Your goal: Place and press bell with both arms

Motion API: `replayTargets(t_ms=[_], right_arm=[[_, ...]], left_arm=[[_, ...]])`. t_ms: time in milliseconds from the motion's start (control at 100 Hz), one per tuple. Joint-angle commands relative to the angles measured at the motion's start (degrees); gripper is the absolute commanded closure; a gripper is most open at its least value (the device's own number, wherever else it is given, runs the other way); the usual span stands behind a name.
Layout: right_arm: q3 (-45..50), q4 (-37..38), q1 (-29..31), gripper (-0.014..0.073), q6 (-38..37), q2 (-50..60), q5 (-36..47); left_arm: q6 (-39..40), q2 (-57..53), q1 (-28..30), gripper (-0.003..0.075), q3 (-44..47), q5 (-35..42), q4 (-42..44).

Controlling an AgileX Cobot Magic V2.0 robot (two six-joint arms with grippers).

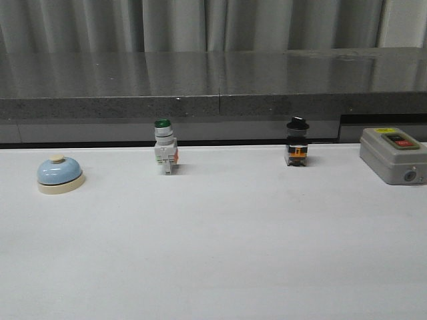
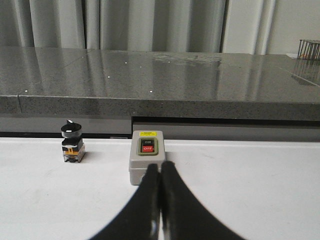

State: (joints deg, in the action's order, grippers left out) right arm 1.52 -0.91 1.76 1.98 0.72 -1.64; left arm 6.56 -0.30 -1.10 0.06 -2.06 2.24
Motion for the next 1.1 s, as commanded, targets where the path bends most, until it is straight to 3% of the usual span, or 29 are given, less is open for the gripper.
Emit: replayTargets(t_ms=[0,150,430,750,1090], right_arm=[[-0.85,0.52,0.07,0.0654,0.27,0.91,5.06],[-0.85,0.52,0.07,0.0654,0.27,0.91,5.06],[-0.85,0.52,0.07,0.0654,0.27,0.91,5.06],[-0.85,0.52,0.07,0.0654,0.27,0.91,5.06],[-0.85,0.52,0.07,0.0654,0.27,0.91,5.06]], left_arm=[[0.48,-1.6,0.1,0.0741,0.52,4.2,-0.79],[0.48,1.14,0.1,0.0741,-4.26,-4.22,-0.79],[0.48,12.49,0.1,0.0741,-12.88,-4.95,-2.24],[0.11,32.35,0.1,0.0741,-26.34,-6.43,-2.72],[-0.11,56.32,0.1,0.0739,-44.97,-15.74,-2.72]])
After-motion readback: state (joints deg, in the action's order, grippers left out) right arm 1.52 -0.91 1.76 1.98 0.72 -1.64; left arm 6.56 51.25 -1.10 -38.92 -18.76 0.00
